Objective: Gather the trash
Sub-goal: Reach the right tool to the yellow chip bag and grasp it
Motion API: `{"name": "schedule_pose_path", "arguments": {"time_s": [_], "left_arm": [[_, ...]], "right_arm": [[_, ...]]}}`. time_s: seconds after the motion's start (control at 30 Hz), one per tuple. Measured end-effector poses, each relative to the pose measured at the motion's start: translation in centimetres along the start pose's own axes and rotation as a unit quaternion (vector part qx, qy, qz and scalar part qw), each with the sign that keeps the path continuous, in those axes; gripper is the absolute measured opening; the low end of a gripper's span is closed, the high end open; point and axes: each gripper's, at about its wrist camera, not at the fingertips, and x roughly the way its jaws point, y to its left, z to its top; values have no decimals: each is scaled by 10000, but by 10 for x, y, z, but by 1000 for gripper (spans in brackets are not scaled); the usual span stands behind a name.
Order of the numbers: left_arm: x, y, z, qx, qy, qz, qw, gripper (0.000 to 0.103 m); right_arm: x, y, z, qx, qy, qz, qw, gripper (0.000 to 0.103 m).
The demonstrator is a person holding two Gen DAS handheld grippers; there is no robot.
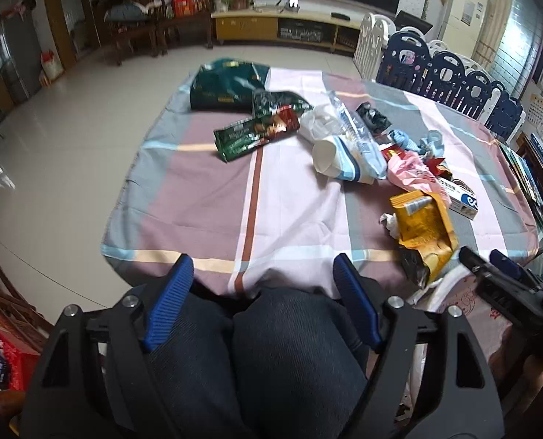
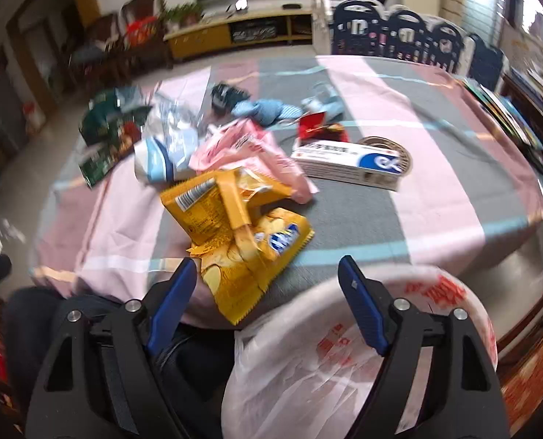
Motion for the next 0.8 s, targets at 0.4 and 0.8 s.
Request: {"name": "schedule_pose_path", "arguments": {"time_s": [0.4,0.8], "left_arm": [[120,53,127,-603,68,129,9981,89],[235,26,183,1258,890,113,9880,70]], "right_arm": [[48,17,5,-536,454,315,9970,28],[27,-23,2,250,557,730,9955,26]]}}
